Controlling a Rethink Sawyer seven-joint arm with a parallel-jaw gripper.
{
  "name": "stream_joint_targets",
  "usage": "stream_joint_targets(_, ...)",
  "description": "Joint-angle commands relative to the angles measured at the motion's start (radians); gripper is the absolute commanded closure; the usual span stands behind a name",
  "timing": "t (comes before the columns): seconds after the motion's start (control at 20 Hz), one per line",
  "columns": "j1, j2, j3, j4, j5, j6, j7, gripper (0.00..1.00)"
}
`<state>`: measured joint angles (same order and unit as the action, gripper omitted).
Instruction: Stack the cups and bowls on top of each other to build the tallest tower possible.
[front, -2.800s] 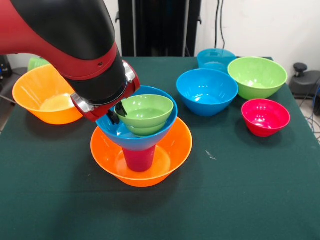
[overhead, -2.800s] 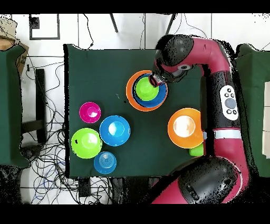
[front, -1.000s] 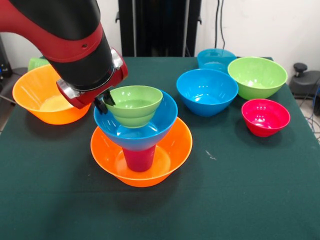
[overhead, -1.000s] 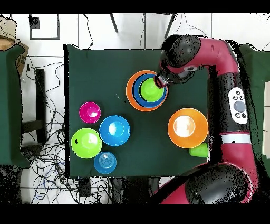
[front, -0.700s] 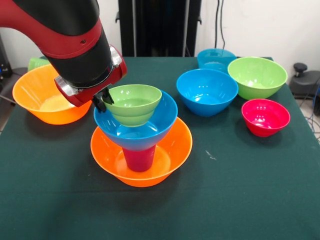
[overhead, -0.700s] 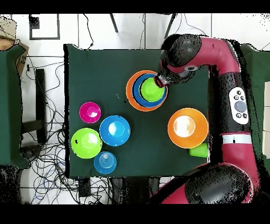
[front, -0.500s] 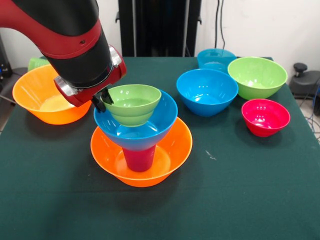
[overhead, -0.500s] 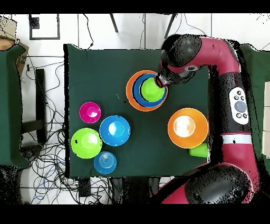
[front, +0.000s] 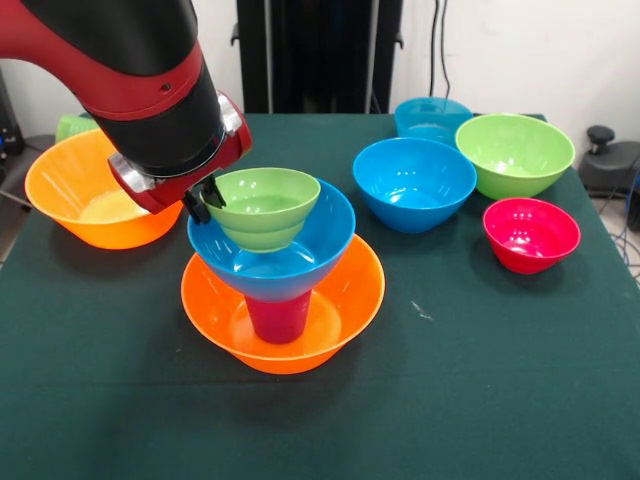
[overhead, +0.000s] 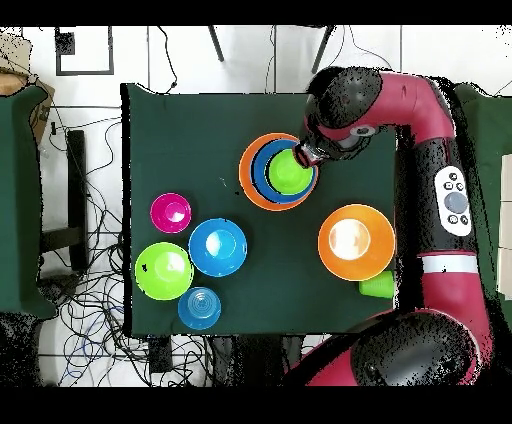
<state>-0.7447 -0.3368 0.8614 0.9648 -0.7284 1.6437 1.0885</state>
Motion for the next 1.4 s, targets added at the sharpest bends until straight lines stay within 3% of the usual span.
stream_joint_targets(0.05, 0.009, 0.004, -0.077, 0.055, -0.08, -0.083, -0.246, 1.0)
stream_joint_targets(0.95, -0.011, -0.012, -0.082, 0.113, -0.062, -0.17, -0.214, 1.0)
stream_joint_targets(1.4, -0.011, -0.014, -0.085, 0.115, -0.059, -0.167, -0.211, 1.0)
